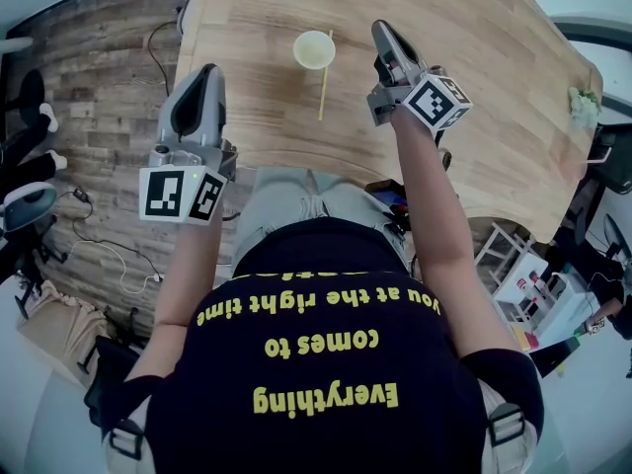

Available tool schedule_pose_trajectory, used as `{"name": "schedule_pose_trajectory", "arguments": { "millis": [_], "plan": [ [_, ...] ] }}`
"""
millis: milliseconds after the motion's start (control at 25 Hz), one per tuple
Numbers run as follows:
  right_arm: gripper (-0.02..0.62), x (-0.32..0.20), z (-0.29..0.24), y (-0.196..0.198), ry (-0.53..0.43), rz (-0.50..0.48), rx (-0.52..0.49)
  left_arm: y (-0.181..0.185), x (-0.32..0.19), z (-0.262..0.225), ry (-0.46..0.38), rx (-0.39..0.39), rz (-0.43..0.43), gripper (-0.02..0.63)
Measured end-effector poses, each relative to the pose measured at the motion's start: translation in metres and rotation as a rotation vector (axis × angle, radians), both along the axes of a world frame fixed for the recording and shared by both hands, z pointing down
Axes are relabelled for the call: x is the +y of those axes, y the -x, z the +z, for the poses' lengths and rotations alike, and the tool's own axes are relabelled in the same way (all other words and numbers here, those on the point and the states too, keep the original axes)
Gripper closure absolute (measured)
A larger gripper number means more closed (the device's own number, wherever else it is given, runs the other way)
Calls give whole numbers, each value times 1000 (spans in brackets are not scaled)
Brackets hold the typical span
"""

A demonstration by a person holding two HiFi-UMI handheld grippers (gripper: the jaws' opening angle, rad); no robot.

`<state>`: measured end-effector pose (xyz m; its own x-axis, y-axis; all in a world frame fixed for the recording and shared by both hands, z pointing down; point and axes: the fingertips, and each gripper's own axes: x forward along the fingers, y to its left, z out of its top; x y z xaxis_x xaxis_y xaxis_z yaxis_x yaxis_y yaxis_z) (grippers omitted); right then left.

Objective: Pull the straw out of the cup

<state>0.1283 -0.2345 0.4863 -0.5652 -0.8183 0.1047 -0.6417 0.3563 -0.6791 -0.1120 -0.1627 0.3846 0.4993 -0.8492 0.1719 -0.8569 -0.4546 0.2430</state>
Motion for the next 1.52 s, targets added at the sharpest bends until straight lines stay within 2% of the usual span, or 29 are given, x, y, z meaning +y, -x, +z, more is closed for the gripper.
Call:
{"name": "schedule_pose_trajectory", "arguments": {
  "millis": [200, 440, 680, 920, 1160, 1520],
  "plan": [
    [589, 10, -36, -7, -146, 12, 46, 3, 6, -7, -14, -3, -7, 606],
    [589, 30, -79, -9, -270, -2, 140, 4, 12, -19, -42, -5, -9, 606],
    [589, 54, -107, -19, -363, 28, 279, 0, 19, -31, -70, -10, -4, 606],
    [589, 75, -127, -32, -405, 73, 330, -5, 24, -43, -97, -15, 9, 606],
    [589, 97, -153, -27, -521, 47, 526, -14, 26, -53, -116, -16, 31, 606],
    [589, 108, -170, -41, -537, 112, 507, -22, 22, -59, -133, -14, 48, 606]
  ]
}}
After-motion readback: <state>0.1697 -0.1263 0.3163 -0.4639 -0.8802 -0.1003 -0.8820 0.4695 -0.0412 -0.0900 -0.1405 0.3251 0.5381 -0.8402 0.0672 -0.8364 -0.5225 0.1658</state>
